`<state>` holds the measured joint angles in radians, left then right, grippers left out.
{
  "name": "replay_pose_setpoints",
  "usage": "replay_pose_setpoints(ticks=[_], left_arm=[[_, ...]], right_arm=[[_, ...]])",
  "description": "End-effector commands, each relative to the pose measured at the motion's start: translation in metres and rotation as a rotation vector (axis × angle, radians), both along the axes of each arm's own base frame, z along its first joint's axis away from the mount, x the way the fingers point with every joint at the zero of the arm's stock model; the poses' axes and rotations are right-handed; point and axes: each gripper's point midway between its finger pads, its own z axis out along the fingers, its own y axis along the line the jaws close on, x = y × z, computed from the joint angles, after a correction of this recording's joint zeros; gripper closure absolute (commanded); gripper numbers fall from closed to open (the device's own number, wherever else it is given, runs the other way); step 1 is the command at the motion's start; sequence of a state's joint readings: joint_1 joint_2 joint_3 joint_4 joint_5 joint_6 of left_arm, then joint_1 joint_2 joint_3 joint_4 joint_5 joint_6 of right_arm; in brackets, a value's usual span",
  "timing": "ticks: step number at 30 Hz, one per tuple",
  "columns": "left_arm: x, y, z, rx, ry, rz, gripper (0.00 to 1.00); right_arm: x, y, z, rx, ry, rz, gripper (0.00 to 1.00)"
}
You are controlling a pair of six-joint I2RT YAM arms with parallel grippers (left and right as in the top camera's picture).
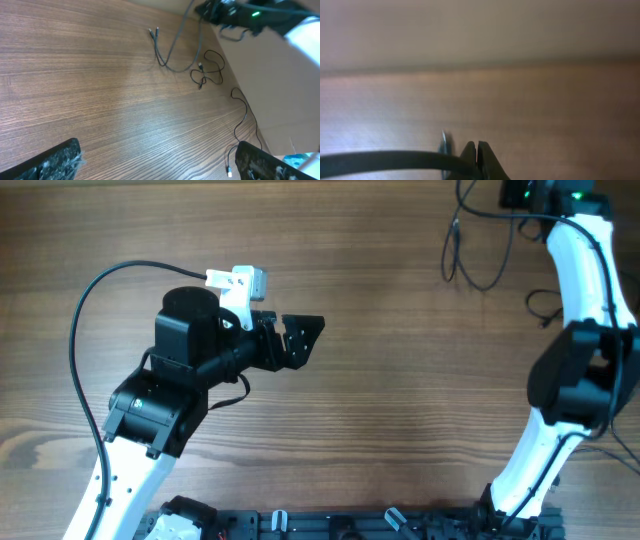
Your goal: Untangle cables
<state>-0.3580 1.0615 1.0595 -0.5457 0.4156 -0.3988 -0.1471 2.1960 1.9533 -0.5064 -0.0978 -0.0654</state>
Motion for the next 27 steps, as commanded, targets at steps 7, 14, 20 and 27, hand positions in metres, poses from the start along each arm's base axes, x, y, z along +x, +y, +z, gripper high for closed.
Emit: replay_pose_setpoints(ticks=[7, 14, 20, 27], left_arm=[[0.001, 0.002, 0.002, 0.006, -0.014, 0.004, 0.0], [0.001, 0.002, 0.002, 0.006, -0.014, 0.004, 0.0], [0.001, 0.002, 0.002, 0.006, -0.014, 0.004, 0.0], [0.001, 0.002, 0.002, 0.006, -0.014, 0.004, 0.0]], right_arm=[[-0.023, -0.003, -0.097, 0.049, 0.253, -0.055, 0.0], [-0.036, -0.001, 0.017, -0.021, 0.098, 0.003, 0.0], [-0.136, 0.015, 0.148, -0.029, 0.037, 0.002, 0.0], [-0.195, 0.024, 0.164, -0.017, 0.118, 0.003, 0.0]])
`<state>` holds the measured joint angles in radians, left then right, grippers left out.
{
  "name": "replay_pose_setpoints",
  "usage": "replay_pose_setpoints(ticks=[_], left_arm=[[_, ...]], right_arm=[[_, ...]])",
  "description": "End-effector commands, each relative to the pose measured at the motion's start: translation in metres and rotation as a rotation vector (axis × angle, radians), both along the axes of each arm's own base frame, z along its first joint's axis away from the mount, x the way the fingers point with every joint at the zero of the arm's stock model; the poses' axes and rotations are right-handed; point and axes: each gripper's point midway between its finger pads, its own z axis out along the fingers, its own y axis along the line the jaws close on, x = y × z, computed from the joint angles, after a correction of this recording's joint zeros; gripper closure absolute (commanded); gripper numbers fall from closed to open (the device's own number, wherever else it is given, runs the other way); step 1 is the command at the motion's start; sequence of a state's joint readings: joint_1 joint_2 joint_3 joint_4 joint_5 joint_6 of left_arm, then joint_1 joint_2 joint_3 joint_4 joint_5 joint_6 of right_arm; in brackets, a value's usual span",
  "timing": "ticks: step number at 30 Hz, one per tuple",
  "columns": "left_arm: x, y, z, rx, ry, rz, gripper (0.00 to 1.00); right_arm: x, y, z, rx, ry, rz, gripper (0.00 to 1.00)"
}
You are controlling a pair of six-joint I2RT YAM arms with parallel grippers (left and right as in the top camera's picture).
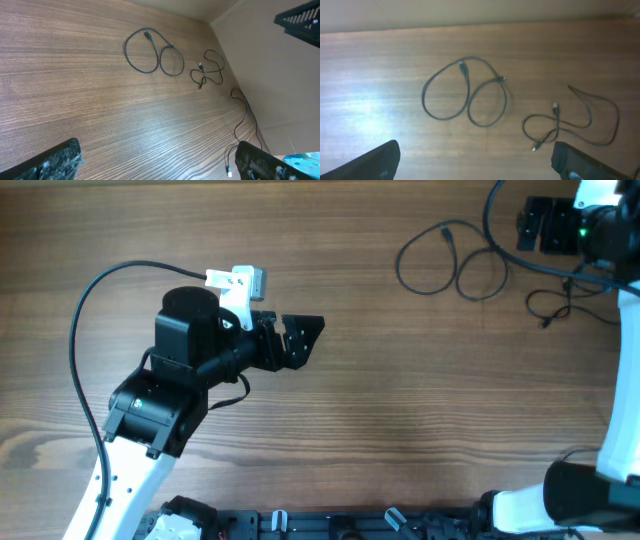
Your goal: Untangle cables
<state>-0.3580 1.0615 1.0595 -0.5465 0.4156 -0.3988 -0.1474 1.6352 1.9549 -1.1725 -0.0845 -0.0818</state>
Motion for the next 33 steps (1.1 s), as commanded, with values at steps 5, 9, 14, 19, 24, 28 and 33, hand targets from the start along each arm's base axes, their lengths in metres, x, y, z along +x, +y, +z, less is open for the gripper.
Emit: replay_pose_setpoints(ticks=[5, 9, 14, 19, 24, 28, 33], left_arm=[[0.001, 0.002, 0.002, 0.005, -0.015, 0.004, 0.0], [0.001, 0.002, 0.002, 0.005, -0.015, 0.004, 0.0], [0.001, 0.002, 0.002, 0.005, -0.015, 0.004, 0.0], [0.001, 0.002, 0.002, 0.005, -0.015, 0.004, 0.0], [-0.01, 0.02, -0.03, 0.15, 0.064, 0.03, 0.0], [-0.031, 0.057, -0.053, 0.275, 0.106, 0.154, 0.0], [-0.037, 0.084, -0.053, 0.217, -0.094, 0.259, 0.0]], right_arm=[[-0.003, -0.002, -0.002, -0.011, 0.014, 0.002, 0.0], [-0.003, -0.002, -0.002, -0.011, 0.014, 0.002, 0.0], [-0.003, -0.002, -0.002, -0.012, 0.014, 0.002, 0.0], [-0.003, -0.002, -0.002, -0.011, 0.014, 0.002, 0.0], [-0.003, -0.002, -0.002, -0.011, 0.014, 0.002, 0.01], [-0.003, -0.002, -0.002, -0.011, 0.014, 0.002, 0.0], [-0.003, -0.002, -0.002, -0.011, 0.014, 0.002, 0.01]])
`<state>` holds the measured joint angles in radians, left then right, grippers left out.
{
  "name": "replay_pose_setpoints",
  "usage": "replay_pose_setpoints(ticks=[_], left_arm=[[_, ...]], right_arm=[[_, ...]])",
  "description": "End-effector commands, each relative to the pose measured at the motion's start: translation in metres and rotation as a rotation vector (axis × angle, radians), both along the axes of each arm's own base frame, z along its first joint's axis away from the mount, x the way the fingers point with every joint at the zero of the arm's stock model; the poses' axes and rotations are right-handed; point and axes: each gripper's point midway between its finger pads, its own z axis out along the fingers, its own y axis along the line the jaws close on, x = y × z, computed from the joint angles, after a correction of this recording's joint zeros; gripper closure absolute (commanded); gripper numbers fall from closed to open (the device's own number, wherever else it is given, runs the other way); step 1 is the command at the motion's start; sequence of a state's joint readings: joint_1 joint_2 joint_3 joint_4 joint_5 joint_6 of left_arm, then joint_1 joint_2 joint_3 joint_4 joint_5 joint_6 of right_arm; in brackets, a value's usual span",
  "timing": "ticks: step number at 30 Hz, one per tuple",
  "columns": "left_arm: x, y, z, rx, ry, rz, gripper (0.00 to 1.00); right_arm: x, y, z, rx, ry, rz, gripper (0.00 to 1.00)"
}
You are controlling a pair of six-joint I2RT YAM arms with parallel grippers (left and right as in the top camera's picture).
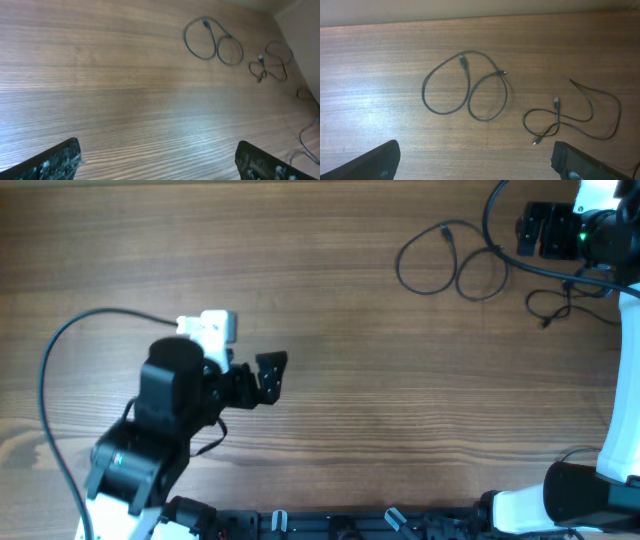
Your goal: Untangle cables
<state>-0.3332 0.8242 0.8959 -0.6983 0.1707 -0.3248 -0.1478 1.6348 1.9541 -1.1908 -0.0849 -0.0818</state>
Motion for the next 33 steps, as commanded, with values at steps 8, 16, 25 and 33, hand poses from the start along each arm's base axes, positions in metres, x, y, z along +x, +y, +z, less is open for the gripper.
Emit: replay_pose_setpoints(ticks=[8, 16, 25, 33], left_arm=[[-0.007, 0.033, -0.009, 0.065, -0.63, -0.01, 0.0], [-0.014, 0.071, -0.014, 0.09, -0.856, 0.166, 0.0], [-0.007, 0.111, -0.068, -0.002, -0.641, 0.444, 0.0], [-0.007, 0.11, -0.085, 0.012, -0.574, 0.436, 0.0]], right_arm=[[0.001, -0.003, 0.001, -0.015, -0.004, 0.002, 0.0], [0.001, -0.003, 0.001, -0.014, -0.004, 0.002, 0.0], [0.001, -0.003, 0.001, -0.014, -0.004, 0.002, 0.0], [0.001, -0.003, 0.001, -0.014, -0.004, 0.002, 0.0]])
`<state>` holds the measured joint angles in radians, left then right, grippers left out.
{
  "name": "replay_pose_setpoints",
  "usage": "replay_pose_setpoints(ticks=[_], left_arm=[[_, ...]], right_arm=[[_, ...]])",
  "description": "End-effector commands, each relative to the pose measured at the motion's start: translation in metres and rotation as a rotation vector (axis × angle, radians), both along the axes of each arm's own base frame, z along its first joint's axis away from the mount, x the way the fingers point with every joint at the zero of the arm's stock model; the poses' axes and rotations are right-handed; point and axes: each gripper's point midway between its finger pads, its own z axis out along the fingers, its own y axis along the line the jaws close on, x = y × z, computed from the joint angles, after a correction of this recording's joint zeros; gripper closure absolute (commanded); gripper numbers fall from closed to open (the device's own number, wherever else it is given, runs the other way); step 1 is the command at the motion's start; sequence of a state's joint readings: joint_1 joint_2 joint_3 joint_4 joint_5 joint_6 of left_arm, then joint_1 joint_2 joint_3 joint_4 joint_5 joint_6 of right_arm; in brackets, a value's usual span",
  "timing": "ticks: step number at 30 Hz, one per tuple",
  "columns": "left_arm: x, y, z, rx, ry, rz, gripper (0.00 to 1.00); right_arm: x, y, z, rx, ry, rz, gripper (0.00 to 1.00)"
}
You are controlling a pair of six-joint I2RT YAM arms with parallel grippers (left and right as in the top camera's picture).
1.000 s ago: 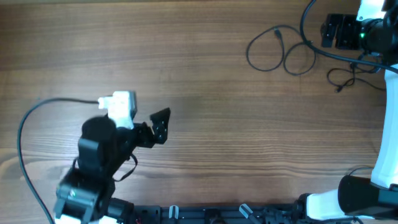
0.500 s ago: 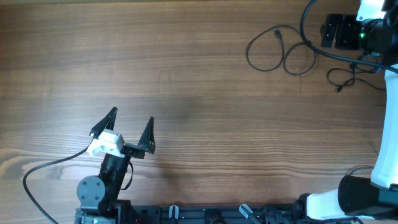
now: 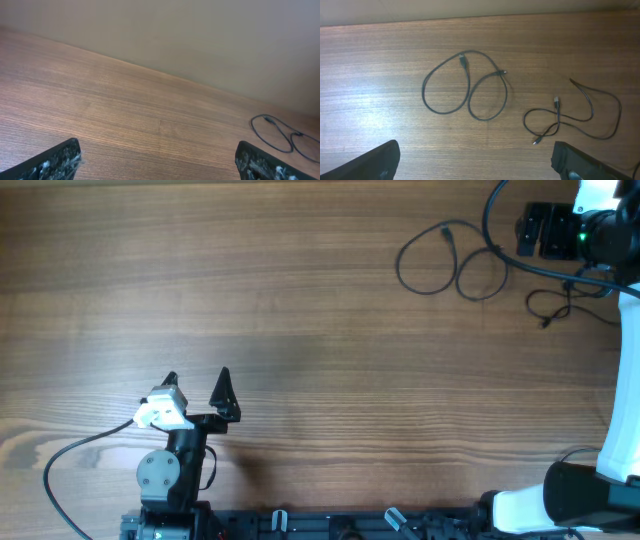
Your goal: Untangle cables
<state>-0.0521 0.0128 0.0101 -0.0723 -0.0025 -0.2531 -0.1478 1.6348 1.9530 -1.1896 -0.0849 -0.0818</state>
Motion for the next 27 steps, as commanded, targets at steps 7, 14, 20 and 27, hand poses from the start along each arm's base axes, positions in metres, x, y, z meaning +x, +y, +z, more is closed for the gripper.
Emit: replay_pose_setpoints(ticks=[7, 14, 20, 27], left_arm=[[-0.0001, 0.0039, -0.0005, -0.013, -0.002, 0.019, 0.0], [-0.0001, 0.0039, -0.0005, -0.013, -0.002, 0.019, 0.0], [0.0, 0.0039, -0.0007, -0.013, -0.001, 0.019, 0.0], [0.0, 0.0039, -0.0007, -0.013, -0.001, 0.019, 0.0]], right_arm=[[0.0005, -0.0026, 0.0013, -0.014, -0.004, 0.002, 0.0], [0.0005, -0.0026, 0.0013, -0.014, -0.004, 0.002, 0.0], [0.001, -0.0027, 0.0004, -0.014, -0.002, 0.002, 0.0], [0.0005, -0.0031, -0.0007, -0.035, 0.004, 0.023, 0.0]])
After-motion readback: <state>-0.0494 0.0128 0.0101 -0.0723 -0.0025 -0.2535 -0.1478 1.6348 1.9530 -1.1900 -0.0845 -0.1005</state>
